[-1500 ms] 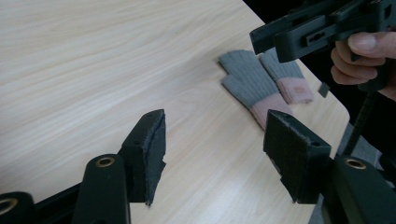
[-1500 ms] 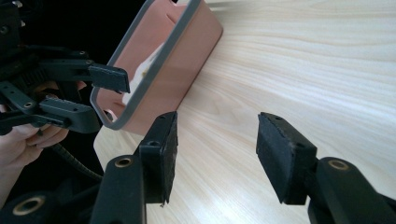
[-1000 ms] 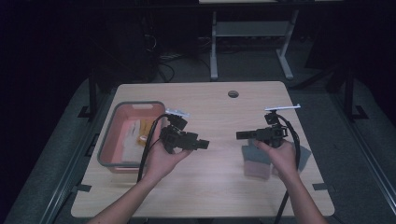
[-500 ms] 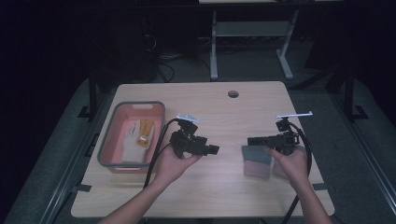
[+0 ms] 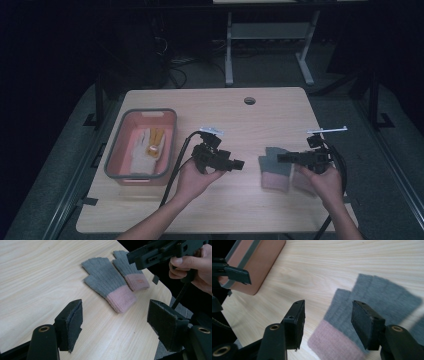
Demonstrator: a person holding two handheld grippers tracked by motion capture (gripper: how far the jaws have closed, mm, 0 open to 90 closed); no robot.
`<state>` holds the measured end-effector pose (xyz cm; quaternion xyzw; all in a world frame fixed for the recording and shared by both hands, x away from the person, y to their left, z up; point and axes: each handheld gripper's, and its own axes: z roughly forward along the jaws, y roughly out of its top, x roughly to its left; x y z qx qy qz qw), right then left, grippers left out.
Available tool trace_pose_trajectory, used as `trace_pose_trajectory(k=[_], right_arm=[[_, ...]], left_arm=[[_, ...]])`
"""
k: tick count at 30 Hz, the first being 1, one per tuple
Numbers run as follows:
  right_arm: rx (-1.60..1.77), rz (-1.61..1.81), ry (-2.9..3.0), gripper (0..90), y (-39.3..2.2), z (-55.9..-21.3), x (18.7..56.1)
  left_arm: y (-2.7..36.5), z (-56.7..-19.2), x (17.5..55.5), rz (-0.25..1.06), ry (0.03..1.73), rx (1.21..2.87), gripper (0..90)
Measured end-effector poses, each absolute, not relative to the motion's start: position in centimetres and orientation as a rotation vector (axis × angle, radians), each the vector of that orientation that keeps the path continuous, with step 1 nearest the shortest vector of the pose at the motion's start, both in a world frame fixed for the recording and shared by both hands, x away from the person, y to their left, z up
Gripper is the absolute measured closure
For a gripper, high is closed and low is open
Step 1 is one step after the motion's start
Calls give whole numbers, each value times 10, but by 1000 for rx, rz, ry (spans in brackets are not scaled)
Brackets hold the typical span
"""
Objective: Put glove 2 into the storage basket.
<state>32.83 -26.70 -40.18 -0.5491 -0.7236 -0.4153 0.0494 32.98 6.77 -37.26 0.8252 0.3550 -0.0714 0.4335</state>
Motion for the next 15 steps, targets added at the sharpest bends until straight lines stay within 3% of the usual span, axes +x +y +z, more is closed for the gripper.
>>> trace_pose_trajectory(k=[15], right_arm=[[-1749, -1214, -2288, 427, -296, -418, 310]], left_arm=[[55, -380, 327, -181, 870, 2056, 284]])
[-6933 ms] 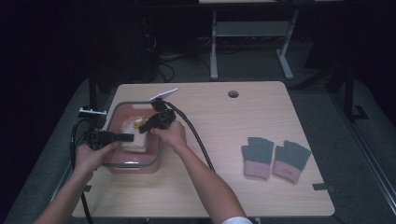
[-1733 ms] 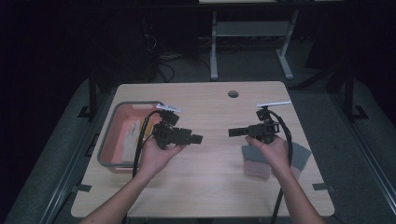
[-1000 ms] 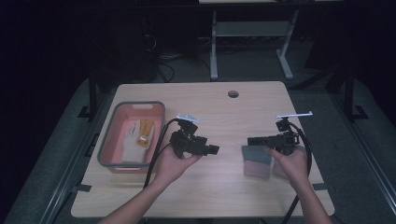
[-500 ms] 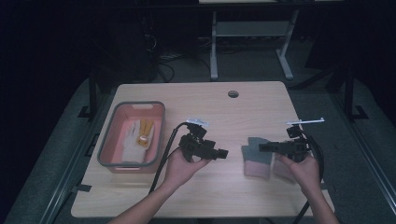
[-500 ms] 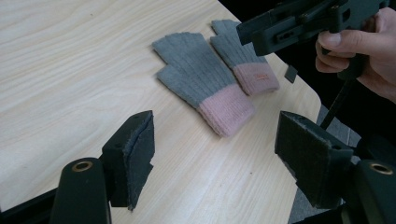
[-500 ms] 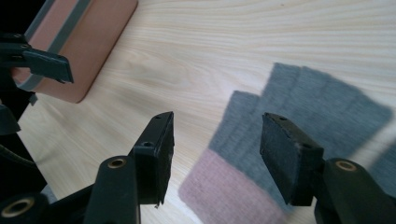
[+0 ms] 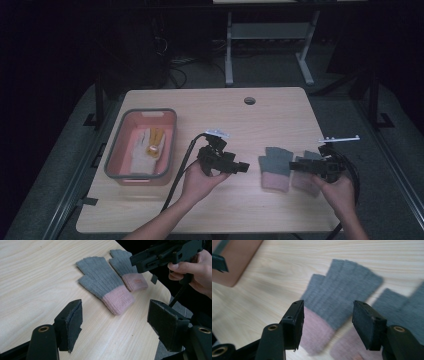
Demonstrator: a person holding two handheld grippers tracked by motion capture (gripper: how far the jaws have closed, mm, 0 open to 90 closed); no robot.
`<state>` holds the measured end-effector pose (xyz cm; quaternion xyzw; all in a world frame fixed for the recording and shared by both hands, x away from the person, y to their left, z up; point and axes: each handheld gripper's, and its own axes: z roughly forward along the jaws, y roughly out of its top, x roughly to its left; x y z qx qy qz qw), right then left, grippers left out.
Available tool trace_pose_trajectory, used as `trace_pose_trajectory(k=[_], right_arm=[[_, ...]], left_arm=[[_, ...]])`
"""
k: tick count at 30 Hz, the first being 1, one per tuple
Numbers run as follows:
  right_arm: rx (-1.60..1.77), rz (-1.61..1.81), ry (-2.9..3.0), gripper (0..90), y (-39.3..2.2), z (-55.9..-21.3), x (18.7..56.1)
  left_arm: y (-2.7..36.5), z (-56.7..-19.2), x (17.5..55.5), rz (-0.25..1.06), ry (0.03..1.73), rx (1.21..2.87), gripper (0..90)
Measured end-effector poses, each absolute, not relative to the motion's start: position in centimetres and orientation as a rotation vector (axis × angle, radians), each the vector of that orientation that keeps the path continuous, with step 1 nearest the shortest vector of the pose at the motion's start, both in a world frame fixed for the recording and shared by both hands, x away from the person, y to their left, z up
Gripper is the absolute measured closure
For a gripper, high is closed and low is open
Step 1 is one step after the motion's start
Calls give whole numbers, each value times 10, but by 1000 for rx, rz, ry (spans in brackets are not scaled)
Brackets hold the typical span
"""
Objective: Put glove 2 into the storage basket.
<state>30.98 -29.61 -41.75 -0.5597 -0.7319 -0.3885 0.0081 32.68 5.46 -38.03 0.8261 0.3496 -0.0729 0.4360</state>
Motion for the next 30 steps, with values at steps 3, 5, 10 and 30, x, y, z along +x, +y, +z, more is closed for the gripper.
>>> trace_pose_trajectory(k=[3, 5, 10, 30], right_arm=[[-1784, -1185, -2339, 430, -303, -422, 305], [-1793, -1177, -2350, 430, -304, -423, 303], [-1824, -1129, -2409, 436, -310, -428, 299], [-1926, -997, -2498, 454, -322, -445, 296]], left_arm=[[52, -384, 326, -186, 869, 2061, 284], [51, -385, 325, -188, 872, 2057, 284], [48, -387, 324, -188, 867, 2061, 282], [37, -406, 321, -225, 863, 2084, 279]])
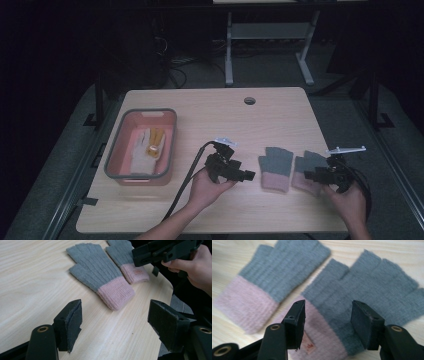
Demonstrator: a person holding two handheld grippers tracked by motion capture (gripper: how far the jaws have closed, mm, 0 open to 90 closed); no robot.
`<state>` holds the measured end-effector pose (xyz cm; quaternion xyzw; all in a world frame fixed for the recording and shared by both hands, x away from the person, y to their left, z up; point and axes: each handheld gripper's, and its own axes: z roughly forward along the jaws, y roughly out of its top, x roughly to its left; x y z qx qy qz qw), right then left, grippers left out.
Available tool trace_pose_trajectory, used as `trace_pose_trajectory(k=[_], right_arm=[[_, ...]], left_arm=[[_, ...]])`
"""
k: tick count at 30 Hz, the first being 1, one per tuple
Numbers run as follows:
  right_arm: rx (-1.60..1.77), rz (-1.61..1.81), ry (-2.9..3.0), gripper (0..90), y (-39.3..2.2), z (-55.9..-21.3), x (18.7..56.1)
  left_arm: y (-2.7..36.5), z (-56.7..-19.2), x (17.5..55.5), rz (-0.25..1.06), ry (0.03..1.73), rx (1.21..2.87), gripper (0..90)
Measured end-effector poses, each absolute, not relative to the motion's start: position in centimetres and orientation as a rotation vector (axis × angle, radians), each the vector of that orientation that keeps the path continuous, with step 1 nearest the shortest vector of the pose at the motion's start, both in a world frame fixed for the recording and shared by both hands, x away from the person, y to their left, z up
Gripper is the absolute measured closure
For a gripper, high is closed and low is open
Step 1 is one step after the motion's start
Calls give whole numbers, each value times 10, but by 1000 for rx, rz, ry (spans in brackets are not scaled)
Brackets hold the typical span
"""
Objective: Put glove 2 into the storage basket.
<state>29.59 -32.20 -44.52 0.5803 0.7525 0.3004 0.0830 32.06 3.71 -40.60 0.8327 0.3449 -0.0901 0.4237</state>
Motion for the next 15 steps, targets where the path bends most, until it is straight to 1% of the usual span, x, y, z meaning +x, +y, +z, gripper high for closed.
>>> trace_pose_trajectory(k=[10, 14, 15], right_arm=[[1689, 785, 2251, 481, -315, -452, 296], [1685, 774, 2257, 516, -315, -453, 297], [1693, 769, 2257, 542, -313, -452, 297]], left_arm=[[34, -410, 319, -235, 866, 2088, 279], [33, -411, 317, -232, 856, 2092, 279], [32, -411, 317, -234, 855, 2089, 280]])
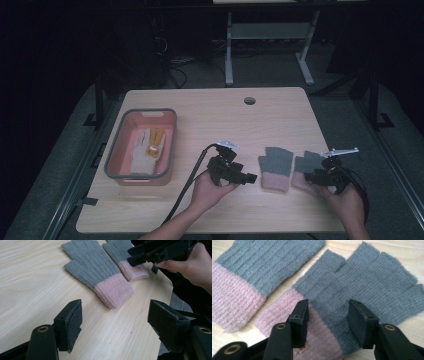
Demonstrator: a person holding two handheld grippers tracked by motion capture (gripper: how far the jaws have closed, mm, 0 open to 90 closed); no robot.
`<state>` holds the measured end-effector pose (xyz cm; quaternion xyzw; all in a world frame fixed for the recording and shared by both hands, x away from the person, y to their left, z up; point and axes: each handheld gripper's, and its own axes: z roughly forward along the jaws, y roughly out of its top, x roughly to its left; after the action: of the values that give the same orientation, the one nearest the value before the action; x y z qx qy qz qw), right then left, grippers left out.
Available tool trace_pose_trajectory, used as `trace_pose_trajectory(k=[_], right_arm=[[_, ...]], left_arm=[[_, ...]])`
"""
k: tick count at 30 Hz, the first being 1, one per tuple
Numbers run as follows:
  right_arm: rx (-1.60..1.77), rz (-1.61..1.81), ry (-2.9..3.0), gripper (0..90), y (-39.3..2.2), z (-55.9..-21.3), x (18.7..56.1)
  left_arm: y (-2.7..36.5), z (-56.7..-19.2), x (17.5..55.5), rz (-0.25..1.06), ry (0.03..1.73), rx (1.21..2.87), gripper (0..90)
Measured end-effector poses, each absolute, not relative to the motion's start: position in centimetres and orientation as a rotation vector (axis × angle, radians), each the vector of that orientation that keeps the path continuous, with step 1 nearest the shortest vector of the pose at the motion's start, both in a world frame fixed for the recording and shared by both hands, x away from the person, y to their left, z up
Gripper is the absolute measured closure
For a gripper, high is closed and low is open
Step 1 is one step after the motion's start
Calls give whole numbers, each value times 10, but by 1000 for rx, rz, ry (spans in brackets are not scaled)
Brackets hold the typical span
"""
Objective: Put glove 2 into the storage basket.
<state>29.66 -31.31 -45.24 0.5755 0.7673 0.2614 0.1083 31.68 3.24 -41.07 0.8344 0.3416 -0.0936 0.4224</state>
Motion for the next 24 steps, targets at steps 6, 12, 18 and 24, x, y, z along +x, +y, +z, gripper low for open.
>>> trace_pose_trajectory(k=[6, 12, 18, 24], right_arm=[[1719, 799, 2268, 670, -314, -452, 298], [1728, 813, 2280, 767, -313, -451, 298], [1755, 843, 2269, 814, -317, -448, 297], [1752, 869, 2263, 821, -317, -440, 296]], left_arm=[[31, -410, 314, -226, 846, 2101, 283], [32, -409, 314, -222, 844, 2103, 287], [31, -409, 315, -225, 848, 2095, 288], [31, -409, 316, -220, 853, 2095, 288]])
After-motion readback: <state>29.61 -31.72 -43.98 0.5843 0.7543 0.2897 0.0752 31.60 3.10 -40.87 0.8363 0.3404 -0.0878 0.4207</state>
